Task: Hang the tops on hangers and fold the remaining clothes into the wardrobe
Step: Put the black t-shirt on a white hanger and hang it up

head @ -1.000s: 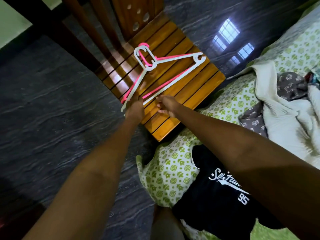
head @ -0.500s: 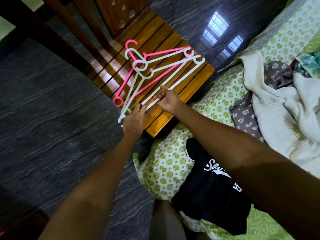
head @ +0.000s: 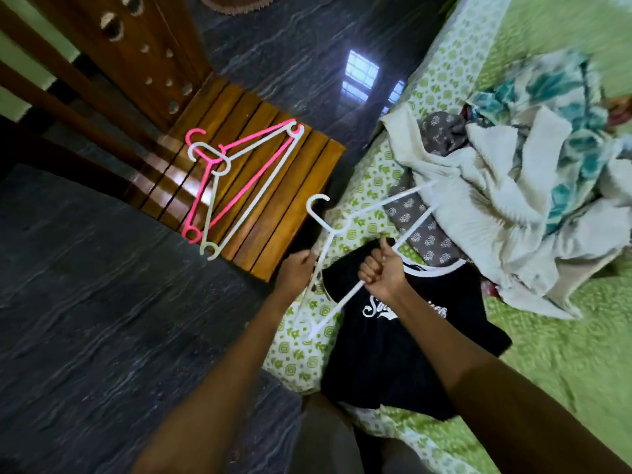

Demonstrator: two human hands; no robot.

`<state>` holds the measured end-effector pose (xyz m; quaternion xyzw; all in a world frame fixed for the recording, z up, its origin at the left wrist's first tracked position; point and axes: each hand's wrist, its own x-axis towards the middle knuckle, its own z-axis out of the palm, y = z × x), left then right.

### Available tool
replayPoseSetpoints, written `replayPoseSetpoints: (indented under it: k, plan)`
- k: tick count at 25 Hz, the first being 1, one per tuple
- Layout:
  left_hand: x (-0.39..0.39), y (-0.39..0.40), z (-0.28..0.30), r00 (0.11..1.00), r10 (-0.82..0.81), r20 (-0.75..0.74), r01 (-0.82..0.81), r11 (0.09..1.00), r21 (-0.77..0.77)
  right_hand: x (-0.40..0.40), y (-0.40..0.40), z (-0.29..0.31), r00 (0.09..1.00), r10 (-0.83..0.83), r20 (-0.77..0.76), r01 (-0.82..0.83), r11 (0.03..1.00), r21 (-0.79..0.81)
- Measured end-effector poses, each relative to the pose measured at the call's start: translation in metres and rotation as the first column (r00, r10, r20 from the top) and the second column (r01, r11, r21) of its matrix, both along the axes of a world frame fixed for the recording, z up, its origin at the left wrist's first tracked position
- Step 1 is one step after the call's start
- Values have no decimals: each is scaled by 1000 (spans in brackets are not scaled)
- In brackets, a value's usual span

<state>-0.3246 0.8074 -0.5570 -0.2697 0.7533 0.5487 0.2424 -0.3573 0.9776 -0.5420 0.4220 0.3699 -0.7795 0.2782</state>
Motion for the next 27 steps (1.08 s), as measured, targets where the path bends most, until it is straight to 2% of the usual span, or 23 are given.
replayPoseSetpoints:
  k: [2,3,5,6,7,8,9,10,11,12,13,14,15,16,17,18,19,21,22,24,27]
  plan:
    - [8,40,11,989,-150,-5,148,977,-156,23,33,0,996,16,89,-22,998,66]
    - [13,59,16,970,-240,-32,226,943,-243,34,49,0,988,67,138,-86,988,131]
    - [19,90,23,915,-398,-72,360,883,-301,50,83,2,928,275,251,-343,893,290]
    - [18,100,25,887,-453,-83,413,862,-295,57,97,5,871,381,311,-484,776,404]
    - [18,108,25,866,-494,-80,456,845,-279,64,112,7,819,435,374,-573,592,566]
    - [18,118,25,846,-527,-79,493,831,-259,72,130,9,803,420,423,-575,356,737]
    - [18,126,26,833,-549,-73,521,822,-231,77,146,13,829,388,402,-481,129,867]
    - [17,133,25,813,-577,-73,554,806,-207,79,162,16,840,429,332,-340,-61,939]
    - [16,141,27,782,-619,-69,598,777,-197,78,179,16,799,531,282,-216,-184,959]
    - [14,147,27,738,-671,-67,650,734,-198,73,194,16,704,659,263,-163,-210,964]
    - [11,153,25,689,-722,-63,700,685,-204,67,206,13,584,780,224,-173,-149,973]
    - [9,158,22,639,-768,-54,743,634,-216,60,214,12,470,867,167,-282,-32,959]
    - [6,162,19,594,-803,-42,775,586,-236,54,216,14,413,906,90,-415,99,905]
    - [5,168,13,565,-824,-38,791,554,-260,50,218,13,423,906,26,-498,208,842]
    - [3,173,6,555,-831,-47,785,542,-300,45,223,7,479,877,-30,-511,306,804]
    - [1,178,-2,563,-822,-79,758,553,-346,41,227,2,529,847,-47,-475,342,811]
    - [-3,182,-11,587,-800,-125,709,582,-398,39,232,-8,567,822,-45,-432,344,834]
    - [-16,190,-32,639,-755,-147,590,604,-536,36,242,-24,640,768,19,-354,273,894]
    - [-26,193,-41,666,-737,-114,544,584,-603,36,245,-28,692,721,41,-327,262,908]
    - [-43,195,-53,691,-720,-69,507,550,-664,39,247,-34,795,604,44,-279,300,912]
    - [-62,194,-64,631,-776,23,579,450,-680,46,249,-37,887,460,36,-239,390,889]
